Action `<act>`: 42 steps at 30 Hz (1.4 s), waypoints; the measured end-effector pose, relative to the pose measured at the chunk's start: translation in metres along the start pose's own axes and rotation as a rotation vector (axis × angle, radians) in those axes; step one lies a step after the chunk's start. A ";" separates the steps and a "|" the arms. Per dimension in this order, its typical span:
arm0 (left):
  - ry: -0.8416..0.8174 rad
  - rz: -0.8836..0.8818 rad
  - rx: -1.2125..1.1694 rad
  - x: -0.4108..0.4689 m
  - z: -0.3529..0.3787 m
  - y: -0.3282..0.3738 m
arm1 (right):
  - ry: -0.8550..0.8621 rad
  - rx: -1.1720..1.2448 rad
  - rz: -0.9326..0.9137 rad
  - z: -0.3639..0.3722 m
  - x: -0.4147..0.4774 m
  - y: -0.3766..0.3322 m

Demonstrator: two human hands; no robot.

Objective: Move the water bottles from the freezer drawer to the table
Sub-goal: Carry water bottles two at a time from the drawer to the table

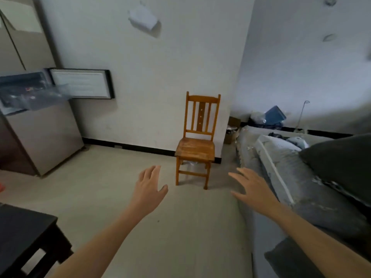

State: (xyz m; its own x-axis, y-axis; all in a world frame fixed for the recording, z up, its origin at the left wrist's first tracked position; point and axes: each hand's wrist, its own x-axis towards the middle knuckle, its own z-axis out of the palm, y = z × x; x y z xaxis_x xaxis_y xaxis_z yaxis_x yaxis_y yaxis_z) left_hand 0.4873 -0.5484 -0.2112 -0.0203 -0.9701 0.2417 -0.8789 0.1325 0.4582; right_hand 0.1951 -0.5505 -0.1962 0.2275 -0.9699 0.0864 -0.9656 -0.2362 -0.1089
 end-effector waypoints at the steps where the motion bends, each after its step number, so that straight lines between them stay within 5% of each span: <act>1: -0.002 0.001 -0.002 0.007 0.001 0.004 | 0.003 -0.001 0.010 0.000 0.001 0.006; 18: 0.081 -0.052 -0.203 0.231 0.065 0.037 | -0.012 -0.151 0.003 -0.037 0.178 0.124; 29: 0.066 -0.139 -0.129 0.332 0.098 0.023 | -0.025 -0.052 -0.011 -0.008 0.307 0.162; 42: 0.256 -0.251 0.008 0.439 0.118 0.043 | 0.043 0.074 -0.344 0.004 0.478 0.209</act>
State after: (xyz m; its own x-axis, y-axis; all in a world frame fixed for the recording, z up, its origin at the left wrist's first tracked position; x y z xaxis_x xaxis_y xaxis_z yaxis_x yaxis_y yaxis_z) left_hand 0.3842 -0.9929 -0.1865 0.3161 -0.8899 0.3288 -0.8448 -0.1064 0.5244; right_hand 0.1024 -1.0640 -0.1813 0.5309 -0.8299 0.1717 -0.8212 -0.5538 -0.1376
